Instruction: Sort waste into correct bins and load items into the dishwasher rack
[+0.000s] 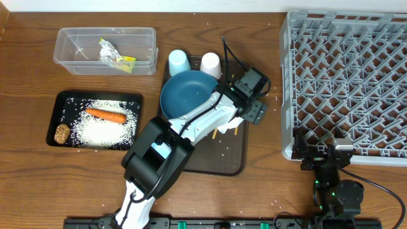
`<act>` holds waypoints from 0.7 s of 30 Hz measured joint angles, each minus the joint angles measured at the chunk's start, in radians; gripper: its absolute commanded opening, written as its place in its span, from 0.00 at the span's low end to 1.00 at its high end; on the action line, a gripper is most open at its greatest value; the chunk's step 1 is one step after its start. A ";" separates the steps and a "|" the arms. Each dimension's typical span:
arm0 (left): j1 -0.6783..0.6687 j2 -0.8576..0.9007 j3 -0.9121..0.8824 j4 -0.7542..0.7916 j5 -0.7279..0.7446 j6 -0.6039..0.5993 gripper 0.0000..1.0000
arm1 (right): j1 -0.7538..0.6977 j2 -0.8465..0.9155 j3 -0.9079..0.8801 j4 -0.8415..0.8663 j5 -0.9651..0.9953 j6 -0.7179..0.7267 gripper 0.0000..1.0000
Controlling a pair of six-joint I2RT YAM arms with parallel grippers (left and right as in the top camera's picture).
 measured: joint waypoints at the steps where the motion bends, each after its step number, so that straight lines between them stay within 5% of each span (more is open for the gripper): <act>1: 0.000 0.000 0.000 0.000 0.000 0.006 0.71 | 0.000 0.000 0.000 0.000 0.000 0.000 0.99; 5: 0.000 0.000 0.000 0.005 0.000 0.017 0.49 | 0.000 0.000 0.000 0.000 0.000 0.000 0.99; 9: 0.000 0.000 0.000 0.006 -0.003 0.027 0.42 | 0.000 0.000 0.000 0.000 0.000 0.000 0.99; 18: 0.000 0.000 0.000 0.003 -0.003 0.027 0.09 | 0.000 0.000 0.000 0.000 0.000 0.000 0.99; 21: 0.000 0.000 0.000 0.002 -0.003 0.031 0.06 | 0.000 0.000 0.000 0.000 0.000 0.000 0.99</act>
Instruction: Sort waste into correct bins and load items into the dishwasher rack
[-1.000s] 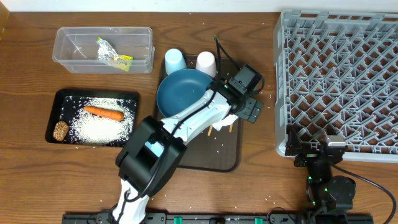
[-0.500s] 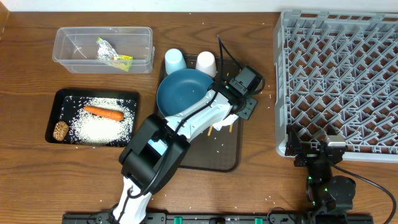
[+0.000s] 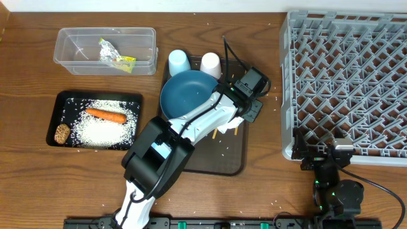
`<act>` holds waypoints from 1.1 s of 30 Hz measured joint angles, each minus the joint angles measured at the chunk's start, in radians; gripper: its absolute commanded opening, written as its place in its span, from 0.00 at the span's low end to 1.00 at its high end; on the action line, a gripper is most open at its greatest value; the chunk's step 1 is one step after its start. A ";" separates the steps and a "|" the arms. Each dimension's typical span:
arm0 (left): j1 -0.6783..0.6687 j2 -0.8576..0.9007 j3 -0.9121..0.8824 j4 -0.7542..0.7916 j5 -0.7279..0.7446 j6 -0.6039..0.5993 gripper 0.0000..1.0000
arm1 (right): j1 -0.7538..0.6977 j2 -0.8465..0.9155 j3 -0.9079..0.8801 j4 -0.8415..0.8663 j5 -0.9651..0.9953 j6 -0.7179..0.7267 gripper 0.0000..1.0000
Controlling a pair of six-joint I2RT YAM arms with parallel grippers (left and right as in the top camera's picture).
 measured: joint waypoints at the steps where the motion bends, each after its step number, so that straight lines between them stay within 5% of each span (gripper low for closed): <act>1: 0.000 0.000 0.000 0.000 0.000 0.000 0.06 | 0.000 0.000 0.000 0.000 0.000 0.000 0.99; 12: 0.000 -0.026 0.000 -0.010 0.000 -0.001 0.06 | 0.000 0.000 0.000 0.000 0.000 0.000 0.99; 21: 0.029 -0.298 0.003 0.017 -0.020 -0.032 0.06 | 0.000 0.000 0.000 0.000 0.000 0.000 0.99; 33: 0.407 -0.394 0.006 0.105 -0.105 -0.249 0.06 | 0.000 0.000 0.000 0.000 0.000 0.000 0.99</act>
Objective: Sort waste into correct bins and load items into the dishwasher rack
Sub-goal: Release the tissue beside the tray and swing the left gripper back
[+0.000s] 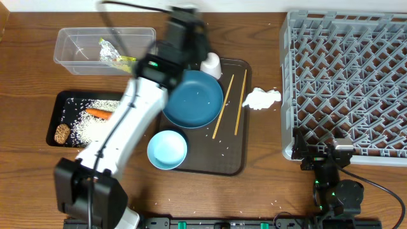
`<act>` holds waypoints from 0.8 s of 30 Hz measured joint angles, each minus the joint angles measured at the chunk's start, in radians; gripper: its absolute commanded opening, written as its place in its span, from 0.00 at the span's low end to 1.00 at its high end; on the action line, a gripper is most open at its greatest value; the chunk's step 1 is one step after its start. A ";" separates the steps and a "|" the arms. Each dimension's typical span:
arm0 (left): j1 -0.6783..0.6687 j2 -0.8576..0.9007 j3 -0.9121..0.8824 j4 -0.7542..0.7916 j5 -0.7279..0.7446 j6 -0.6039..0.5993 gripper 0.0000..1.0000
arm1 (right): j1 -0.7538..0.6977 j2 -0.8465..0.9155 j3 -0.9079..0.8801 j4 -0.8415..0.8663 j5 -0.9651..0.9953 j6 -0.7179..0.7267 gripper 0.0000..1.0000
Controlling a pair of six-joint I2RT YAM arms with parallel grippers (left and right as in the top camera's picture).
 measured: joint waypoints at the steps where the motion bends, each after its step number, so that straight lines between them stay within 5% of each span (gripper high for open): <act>1: 0.042 0.000 0.000 0.004 0.000 -0.027 0.06 | 0.000 0.000 0.000 0.000 0.000 0.000 0.99; 18: 0.394 0.010 0.000 0.199 0.015 -0.149 0.10 | 0.000 0.000 0.000 0.000 0.000 0.000 0.99; 19: 0.409 0.019 0.000 0.207 0.011 -0.148 0.24 | 0.000 0.000 0.000 0.000 0.000 0.000 0.99; 22: 0.441 0.067 0.000 0.219 0.003 -0.150 0.91 | 0.000 0.001 0.000 0.000 0.000 0.000 0.99; 24: 0.453 0.102 0.000 0.217 0.003 -0.153 0.98 | 0.000 0.001 0.000 0.000 0.000 0.000 0.99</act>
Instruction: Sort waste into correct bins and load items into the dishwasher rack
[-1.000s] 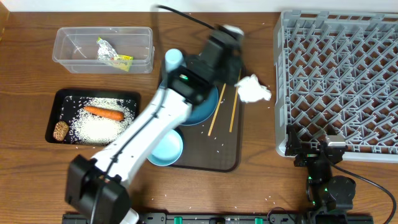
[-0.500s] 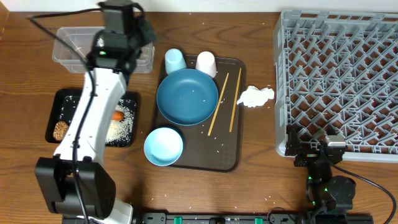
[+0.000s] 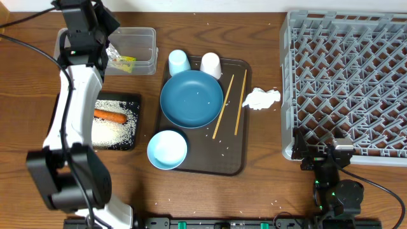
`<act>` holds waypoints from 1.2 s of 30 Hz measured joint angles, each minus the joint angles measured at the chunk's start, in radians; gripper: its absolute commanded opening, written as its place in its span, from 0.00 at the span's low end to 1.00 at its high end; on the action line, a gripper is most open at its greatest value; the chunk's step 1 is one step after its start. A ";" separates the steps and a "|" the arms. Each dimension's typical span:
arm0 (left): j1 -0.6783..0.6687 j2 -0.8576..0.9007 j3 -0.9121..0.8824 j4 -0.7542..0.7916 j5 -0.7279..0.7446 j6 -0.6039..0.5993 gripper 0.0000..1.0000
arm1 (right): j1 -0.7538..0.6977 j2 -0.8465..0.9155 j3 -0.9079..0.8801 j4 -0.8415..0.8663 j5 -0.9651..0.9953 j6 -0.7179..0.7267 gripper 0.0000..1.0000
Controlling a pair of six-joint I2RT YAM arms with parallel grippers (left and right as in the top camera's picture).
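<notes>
My left gripper [image 3: 81, 28] hangs over the left end of the clear bin [image 3: 143, 44]; its fingers are hidden under the wrist, so their state does not show. A foil wrapper [image 3: 119, 59] lies in that bin. A crumpled white tissue [image 3: 261, 97] sits on the table between the brown tray [image 3: 216, 156] and the dishwasher rack [image 3: 287, 95]. The tray holds a blue plate [image 3: 191, 98], a light blue bowl [image 3: 167, 149], two cups [image 3: 179, 62] and chopsticks [image 3: 222, 107]. My right gripper [image 3: 325, 154] rests at the rack's front edge, its fingers unclear.
A black tray [image 3: 138, 121] with rice and a carrot [image 3: 109, 116] lies at the left, partly covered by my left arm. The rack fills the right side of the table.
My left arm has moved from above the cups leftward to the clear bin's left end. The tissue, plate, bowl and chopsticks lie as before. The right arm is unmoved.
My left gripper was low at the tray's right edge, covering the tissue, the bowl and the chopsticks, and stayed there. Then it was up by the cups, with the tissue lying on the table. Now it is over the clear bin.
</notes>
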 measured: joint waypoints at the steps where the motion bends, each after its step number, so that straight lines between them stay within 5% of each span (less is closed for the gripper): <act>1: 0.005 0.019 0.000 -0.005 0.002 0.000 0.98 | 0.000 0.000 0.000 0.000 0.000 0.000 0.99; 11: -0.024 -0.006 -0.002 -0.065 0.283 0.016 0.98 | 0.000 0.000 0.000 0.000 0.000 0.000 0.99; 17: -0.218 -0.114 0.000 -0.263 0.386 0.114 0.98 | 0.000 0.000 0.000 0.000 0.000 0.000 0.99; 25: -0.575 -0.069 0.000 -0.262 0.235 0.199 0.98 | 0.000 0.000 0.000 0.000 0.000 0.000 0.99; 36: -0.798 0.125 0.000 -0.286 0.176 0.404 0.98 | 0.000 0.000 0.000 0.000 0.000 0.000 0.99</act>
